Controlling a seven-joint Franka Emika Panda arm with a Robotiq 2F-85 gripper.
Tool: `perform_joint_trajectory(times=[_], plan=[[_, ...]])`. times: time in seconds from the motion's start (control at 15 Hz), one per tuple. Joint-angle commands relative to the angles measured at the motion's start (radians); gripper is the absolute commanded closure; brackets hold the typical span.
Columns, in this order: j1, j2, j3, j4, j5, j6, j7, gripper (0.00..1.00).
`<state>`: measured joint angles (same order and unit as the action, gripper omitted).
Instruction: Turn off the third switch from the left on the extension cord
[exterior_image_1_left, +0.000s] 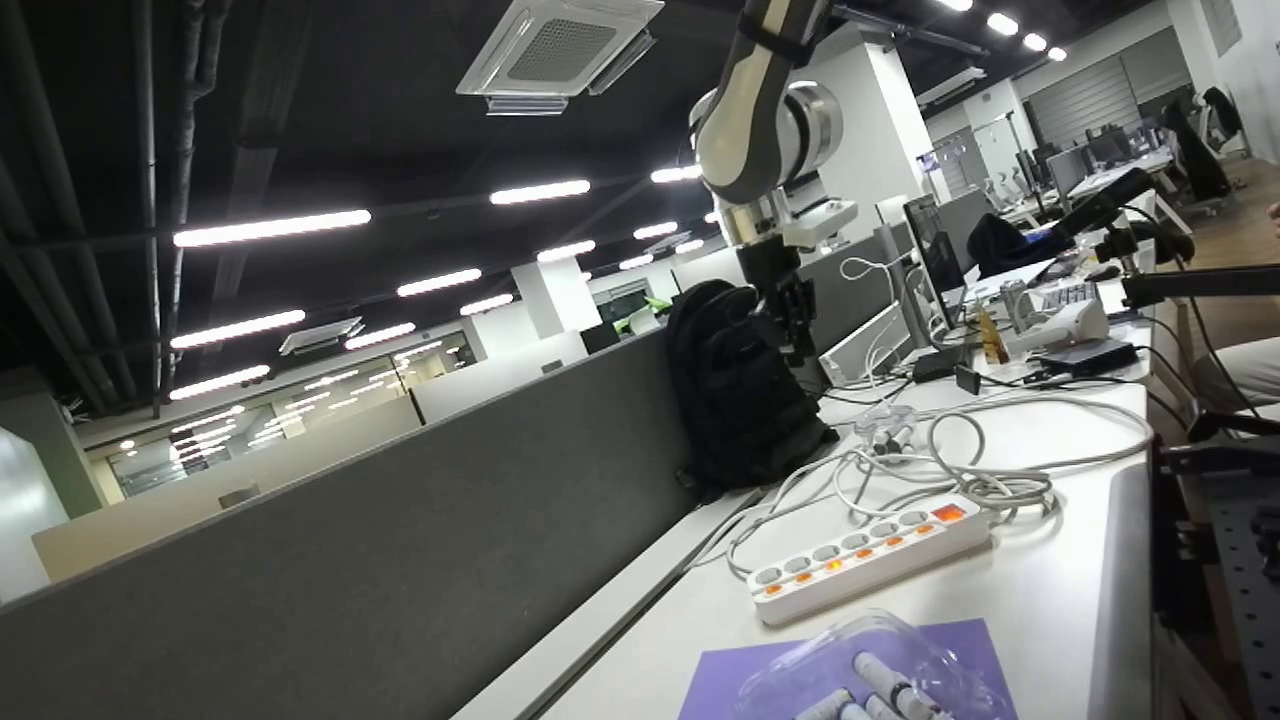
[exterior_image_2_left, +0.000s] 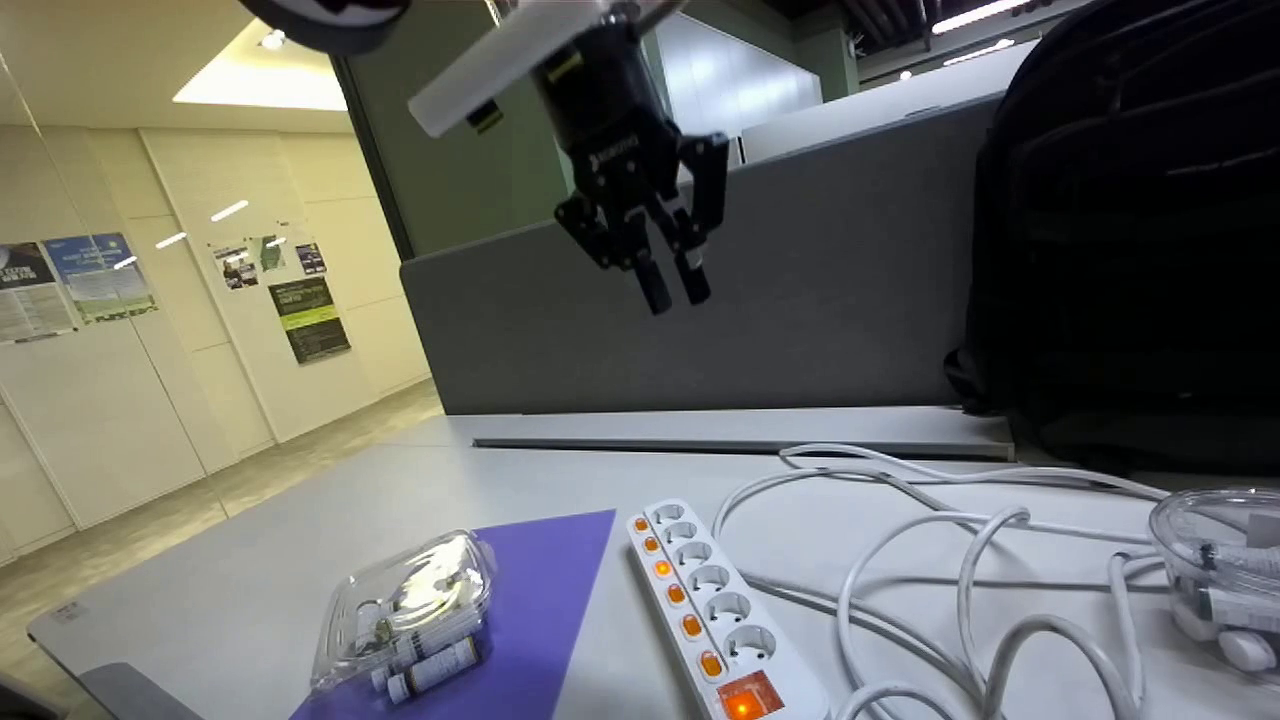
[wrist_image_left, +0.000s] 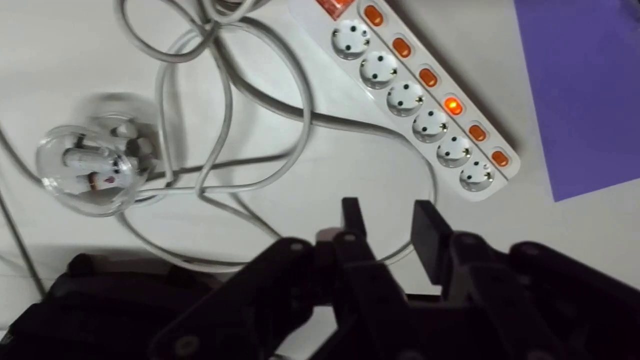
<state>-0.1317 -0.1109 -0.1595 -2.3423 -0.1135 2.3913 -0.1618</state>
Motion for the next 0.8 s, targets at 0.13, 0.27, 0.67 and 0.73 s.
perform_joint_trajectory(times=[0.13,0.27,0.67,0.73], plan=[[0.022,0.184,0.017,0.071,0.308,-0.050,-0.208,1.00],[0.011,0.229,0.031,0.085,0.326,-0.064,-0.214,1.00],[0.002,0.248,0.048,0.056,0.296,-0.027,-0.198,0.99],[0.002,0.247,0.049,0.056,0.296,-0.027,-0.198,1.00]])
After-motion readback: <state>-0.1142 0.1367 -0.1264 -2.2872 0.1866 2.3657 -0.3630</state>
